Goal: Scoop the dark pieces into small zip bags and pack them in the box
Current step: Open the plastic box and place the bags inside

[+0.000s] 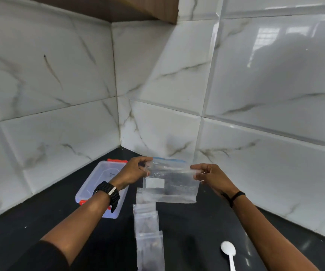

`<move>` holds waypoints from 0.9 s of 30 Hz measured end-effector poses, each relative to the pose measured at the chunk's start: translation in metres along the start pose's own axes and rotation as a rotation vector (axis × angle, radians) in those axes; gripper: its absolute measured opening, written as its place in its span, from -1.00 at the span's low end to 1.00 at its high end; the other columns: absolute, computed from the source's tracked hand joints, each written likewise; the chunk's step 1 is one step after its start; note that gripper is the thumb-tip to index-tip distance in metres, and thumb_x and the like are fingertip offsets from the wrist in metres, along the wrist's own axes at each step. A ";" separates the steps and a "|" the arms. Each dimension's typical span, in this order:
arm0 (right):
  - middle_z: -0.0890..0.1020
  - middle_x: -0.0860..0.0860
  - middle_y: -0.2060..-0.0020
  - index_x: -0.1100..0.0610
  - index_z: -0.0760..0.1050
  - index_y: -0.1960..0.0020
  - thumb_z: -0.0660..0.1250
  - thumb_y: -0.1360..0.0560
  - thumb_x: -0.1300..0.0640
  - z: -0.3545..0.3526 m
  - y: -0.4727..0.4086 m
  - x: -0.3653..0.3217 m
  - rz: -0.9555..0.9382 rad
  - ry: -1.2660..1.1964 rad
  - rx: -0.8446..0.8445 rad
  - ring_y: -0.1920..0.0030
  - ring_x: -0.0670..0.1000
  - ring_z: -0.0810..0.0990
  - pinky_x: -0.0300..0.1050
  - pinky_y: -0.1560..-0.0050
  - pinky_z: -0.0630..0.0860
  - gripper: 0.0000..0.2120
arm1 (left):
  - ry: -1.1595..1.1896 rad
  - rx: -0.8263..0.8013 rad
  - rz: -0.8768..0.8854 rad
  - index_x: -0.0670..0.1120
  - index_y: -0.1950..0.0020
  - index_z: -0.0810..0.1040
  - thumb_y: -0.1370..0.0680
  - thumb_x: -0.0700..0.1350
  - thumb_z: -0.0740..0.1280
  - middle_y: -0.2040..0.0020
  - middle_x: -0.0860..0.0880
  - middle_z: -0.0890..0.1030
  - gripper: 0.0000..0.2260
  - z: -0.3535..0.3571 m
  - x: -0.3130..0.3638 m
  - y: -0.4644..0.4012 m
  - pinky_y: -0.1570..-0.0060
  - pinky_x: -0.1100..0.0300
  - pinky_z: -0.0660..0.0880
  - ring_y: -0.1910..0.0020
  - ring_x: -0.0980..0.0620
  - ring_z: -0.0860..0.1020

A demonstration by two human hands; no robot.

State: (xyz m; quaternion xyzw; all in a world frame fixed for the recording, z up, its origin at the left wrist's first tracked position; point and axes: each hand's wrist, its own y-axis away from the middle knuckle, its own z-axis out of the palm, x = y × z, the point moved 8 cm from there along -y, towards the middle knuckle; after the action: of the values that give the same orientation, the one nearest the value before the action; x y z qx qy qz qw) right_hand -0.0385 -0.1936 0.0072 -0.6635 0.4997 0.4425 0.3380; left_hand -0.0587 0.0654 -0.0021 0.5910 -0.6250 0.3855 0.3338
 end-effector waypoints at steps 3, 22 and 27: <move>0.66 0.14 0.14 0.20 0.64 0.05 0.34 -0.51 0.22 0.009 -0.028 0.003 -0.002 0.119 0.024 0.20 -0.01 0.53 -0.23 0.20 0.46 -0.89 | -0.074 0.091 0.034 -0.11 -0.17 0.59 -0.49 -0.36 0.35 0.00 -0.06 0.60 -0.70 -0.013 -0.008 -0.018 0.05 0.33 0.46 0.13 0.12 0.53; 0.53 0.17 -0.21 0.15 0.42 -0.31 0.32 -0.51 0.15 0.063 -0.140 0.076 0.212 0.228 0.086 -0.17 0.13 0.53 0.04 -0.20 0.51 -0.62 | -0.803 -0.088 -0.072 -0.04 -0.46 0.25 -0.58 -0.11 0.26 -0.24 -0.14 0.47 -0.54 0.019 -0.077 -0.107 -0.23 -0.01 0.41 -0.20 -0.13 0.48; 0.57 0.08 0.03 0.17 0.41 -0.32 0.26 -0.52 0.22 0.071 -0.130 0.067 0.166 0.226 0.082 0.00 0.06 0.54 -0.09 -0.09 0.52 -0.64 | -0.914 -0.047 -0.048 -0.07 -0.48 0.21 -0.57 -0.10 0.26 -0.24 -0.15 0.47 -0.51 0.021 -0.076 -0.106 -0.26 -0.01 0.38 -0.20 -0.14 0.47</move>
State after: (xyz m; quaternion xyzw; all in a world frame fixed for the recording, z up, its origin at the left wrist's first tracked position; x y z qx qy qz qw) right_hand 0.0766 -0.1197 -0.0810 -0.6512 0.6052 0.3708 0.2686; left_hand 0.0534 0.0832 -0.0697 0.7071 -0.7028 0.0631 0.0460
